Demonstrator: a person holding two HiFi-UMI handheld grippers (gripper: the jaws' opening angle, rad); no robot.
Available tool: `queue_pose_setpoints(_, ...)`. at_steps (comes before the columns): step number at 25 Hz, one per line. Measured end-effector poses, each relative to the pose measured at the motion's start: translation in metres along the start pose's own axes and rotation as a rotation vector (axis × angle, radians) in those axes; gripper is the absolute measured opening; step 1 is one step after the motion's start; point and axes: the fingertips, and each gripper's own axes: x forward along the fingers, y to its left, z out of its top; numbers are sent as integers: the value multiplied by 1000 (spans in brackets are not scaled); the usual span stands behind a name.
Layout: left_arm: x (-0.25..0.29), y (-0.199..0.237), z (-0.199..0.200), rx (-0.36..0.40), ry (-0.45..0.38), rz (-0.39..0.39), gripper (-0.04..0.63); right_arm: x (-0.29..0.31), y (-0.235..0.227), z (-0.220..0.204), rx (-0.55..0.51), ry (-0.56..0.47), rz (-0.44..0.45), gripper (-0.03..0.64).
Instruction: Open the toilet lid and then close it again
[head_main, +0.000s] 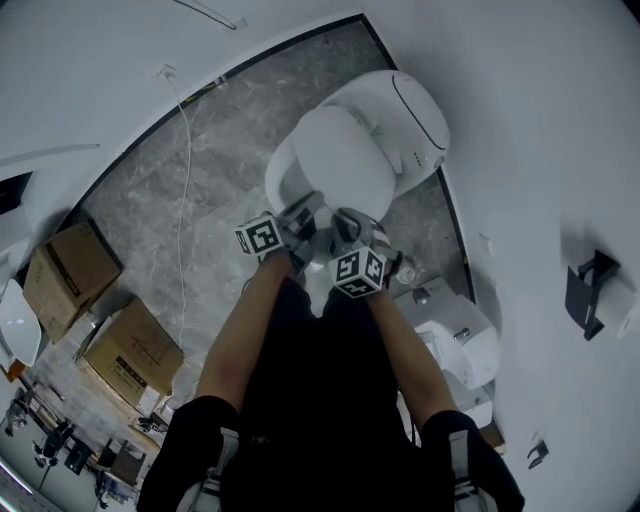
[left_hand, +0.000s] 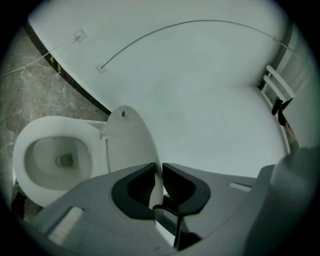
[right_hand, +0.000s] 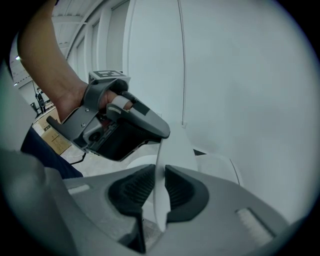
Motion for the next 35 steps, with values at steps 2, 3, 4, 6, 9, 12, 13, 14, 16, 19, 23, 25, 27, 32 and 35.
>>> queue_pose_setpoints(2,3,-1,0,53,10,16,38,-3,-4,-1,2,-2,-1,64)
queue_pose_setpoints(3,4,-3,0,89,18,29,40,-4,-6,-2,5,-4,1,64)
queue_pose_setpoints(4,6,-6,-1,127,26,42,41,-6,-7,-4,8,-5,4,64)
queue_pose_setpoints(6,7,-12,2,183,33,58,43,-9,-12,-4,18,-10,5,63)
queue_pose_setpoints(9,2,-20,13,224,13,72,41,-14,-20,-1,30,-26,12,61)
queue_pose_setpoints(12,-5,-25,16,269,39,84,41,-19,-30,1,17,-34,14,60)
queue_pose_setpoints(13,-8,-26,16,291,53,91,41,-20,-34,0,16,-36,13,60)
queue_pose_setpoints(14,-11,-27,17,314,65,102,41,-22,-38,0,16,-38,11,58)
queue_pose_setpoints(16,-21,-27,16,360,84,136,41,-27,-45,-1,16,-43,8,57)
queue_pose_setpoints(19,-40,-29,17,429,97,193,41,-32,-57,-1,24,-47,3,54)
queue_pose_setpoints(23,-67,-31,17,502,106,257,40,-39,-74,-2,22,-44,-2,52)
queue_pose_setpoints(25,-79,-32,17,517,97,282,40,-43,-85,-2,30,-44,-12,51)
queue_pose_setpoints(27,-88,-34,17,522,81,302,41,-47,-97,-3,50,-43,-25,49)
queue_pose_setpoints(32,-99,-40,7,523,54,330,40,-55,-127,-8,97,-35,-32,43)
queue_pose_setpoints(35,-107,-44,7,527,21,350,41,-59,-145,-11,123,-27,-40,40)
